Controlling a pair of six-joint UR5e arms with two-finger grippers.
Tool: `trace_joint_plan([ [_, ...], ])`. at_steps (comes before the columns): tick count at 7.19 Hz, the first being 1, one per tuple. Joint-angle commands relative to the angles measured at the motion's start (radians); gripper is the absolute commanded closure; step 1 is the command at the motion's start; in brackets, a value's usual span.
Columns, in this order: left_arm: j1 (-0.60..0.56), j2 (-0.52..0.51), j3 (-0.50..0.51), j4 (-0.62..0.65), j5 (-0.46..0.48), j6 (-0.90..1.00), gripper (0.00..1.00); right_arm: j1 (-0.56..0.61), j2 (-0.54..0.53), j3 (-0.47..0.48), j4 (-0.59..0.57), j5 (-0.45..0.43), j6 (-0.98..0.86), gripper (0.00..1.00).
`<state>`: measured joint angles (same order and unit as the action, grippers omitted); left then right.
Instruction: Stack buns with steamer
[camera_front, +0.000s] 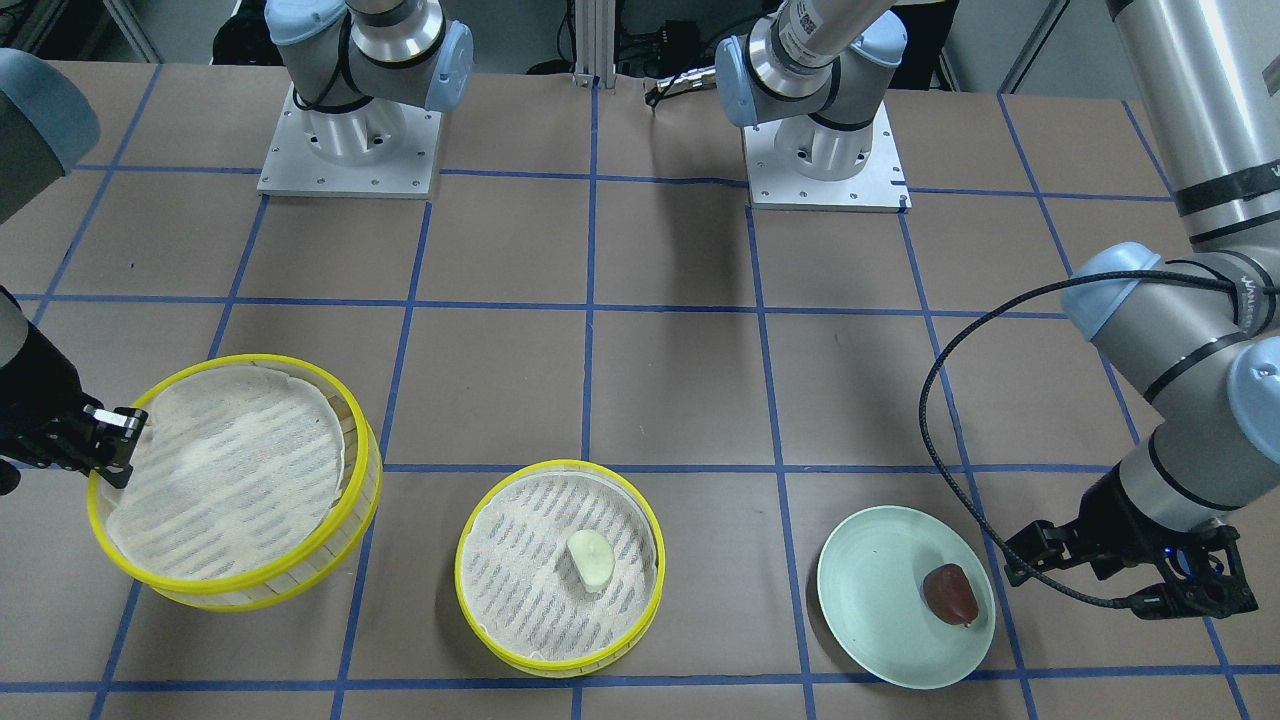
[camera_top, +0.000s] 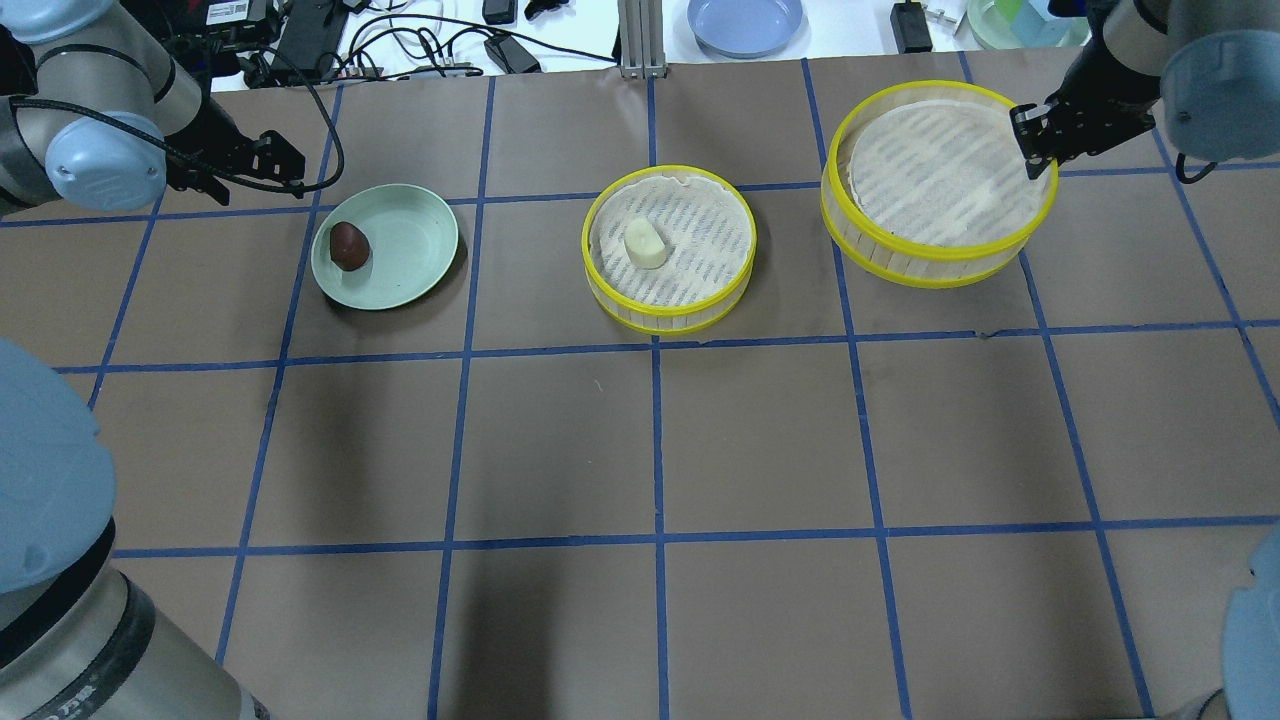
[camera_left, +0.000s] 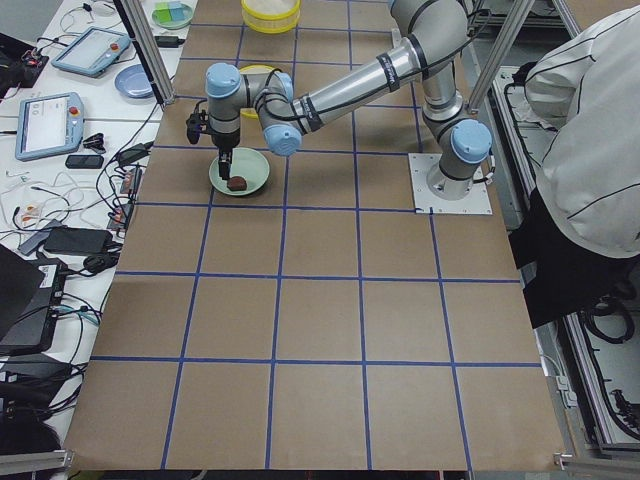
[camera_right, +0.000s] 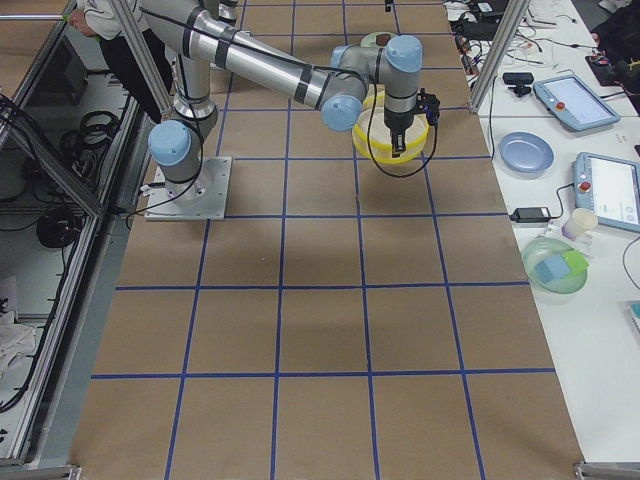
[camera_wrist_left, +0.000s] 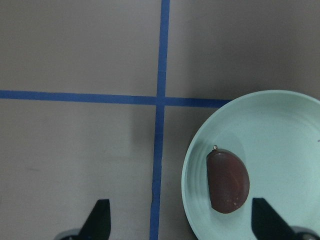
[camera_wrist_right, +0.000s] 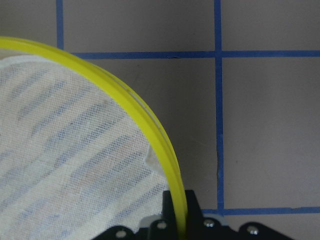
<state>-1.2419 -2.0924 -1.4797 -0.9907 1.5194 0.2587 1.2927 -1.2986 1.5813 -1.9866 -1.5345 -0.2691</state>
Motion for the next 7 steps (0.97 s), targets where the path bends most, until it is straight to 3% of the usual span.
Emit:
trace_joint_plan([
  [1, -0.002, -0.040, -0.014, 0.052, -0.031, -0.079, 0.00, 0.029, -0.013, 0.000, 0.017, 0.001, 0.048, 1.00],
  [4, -0.036, -0.061, -0.024, 0.096, -0.085, -0.223, 0.00, 0.097, -0.031, 0.005, 0.019, -0.001, 0.146, 1.00],
  [7, -0.054, -0.095, -0.062, 0.139, -0.084, -0.230, 0.04, 0.129, -0.039, 0.005, 0.032, -0.001, 0.191, 1.00],
])
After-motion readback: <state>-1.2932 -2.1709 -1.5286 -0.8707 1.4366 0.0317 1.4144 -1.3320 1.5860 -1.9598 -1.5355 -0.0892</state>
